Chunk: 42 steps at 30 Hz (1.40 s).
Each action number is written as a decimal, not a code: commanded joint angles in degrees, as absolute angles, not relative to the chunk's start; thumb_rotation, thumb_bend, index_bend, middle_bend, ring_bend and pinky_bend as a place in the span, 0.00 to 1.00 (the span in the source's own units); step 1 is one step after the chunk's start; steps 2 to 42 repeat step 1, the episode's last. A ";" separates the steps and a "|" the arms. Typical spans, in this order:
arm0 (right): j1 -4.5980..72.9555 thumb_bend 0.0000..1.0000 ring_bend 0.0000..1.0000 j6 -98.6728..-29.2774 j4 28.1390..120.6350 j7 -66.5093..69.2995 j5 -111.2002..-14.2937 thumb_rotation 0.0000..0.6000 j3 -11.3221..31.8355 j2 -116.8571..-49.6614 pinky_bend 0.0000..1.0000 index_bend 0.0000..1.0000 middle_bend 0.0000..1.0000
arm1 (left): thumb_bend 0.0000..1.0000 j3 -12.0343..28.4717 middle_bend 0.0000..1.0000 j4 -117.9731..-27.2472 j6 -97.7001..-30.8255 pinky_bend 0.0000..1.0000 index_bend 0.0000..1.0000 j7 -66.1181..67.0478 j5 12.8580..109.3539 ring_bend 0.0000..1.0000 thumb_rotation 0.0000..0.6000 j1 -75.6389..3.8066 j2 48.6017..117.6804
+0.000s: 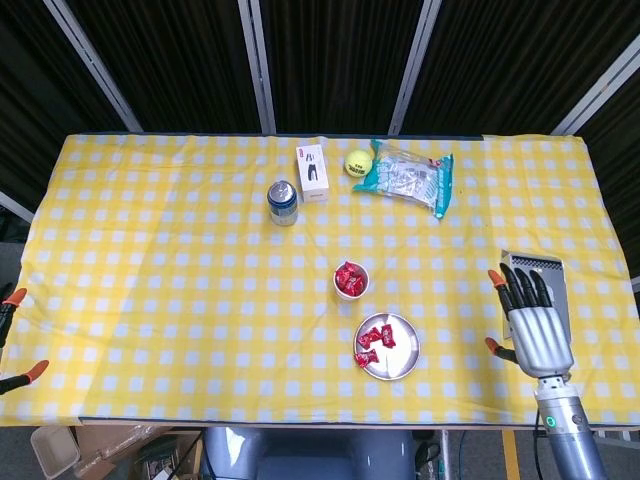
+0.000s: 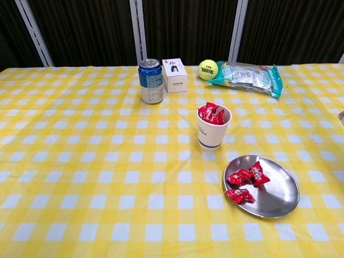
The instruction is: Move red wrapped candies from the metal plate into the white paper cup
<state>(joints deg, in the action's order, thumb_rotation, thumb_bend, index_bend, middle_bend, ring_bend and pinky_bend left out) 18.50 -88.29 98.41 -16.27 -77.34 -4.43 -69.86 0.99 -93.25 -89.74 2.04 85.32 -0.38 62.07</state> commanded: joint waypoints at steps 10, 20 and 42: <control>16.03 0.21 0.00 -90.23 95.18 -14.47 -79.41 1.00 -5.06 -69.20 0.00 0.00 0.00 | 0.01 1.17 0.00 -92.93 -90.14 0.00 0.00 2.41 85.03 0.00 1.00 -0.09 62.20; 16.03 0.21 0.00 -90.23 95.18 -14.47 -79.41 1.00 -5.06 -69.20 0.00 0.00 0.00 | 0.01 1.17 0.00 -92.93 -90.14 0.00 0.00 2.41 85.03 0.00 1.00 -0.09 62.20; 16.03 0.21 0.00 -90.23 95.18 -14.47 -79.41 1.00 -5.06 -69.20 0.00 0.00 0.00 | 0.01 1.17 0.00 -92.93 -90.14 0.00 0.00 2.41 85.03 0.00 1.00 -0.09 62.20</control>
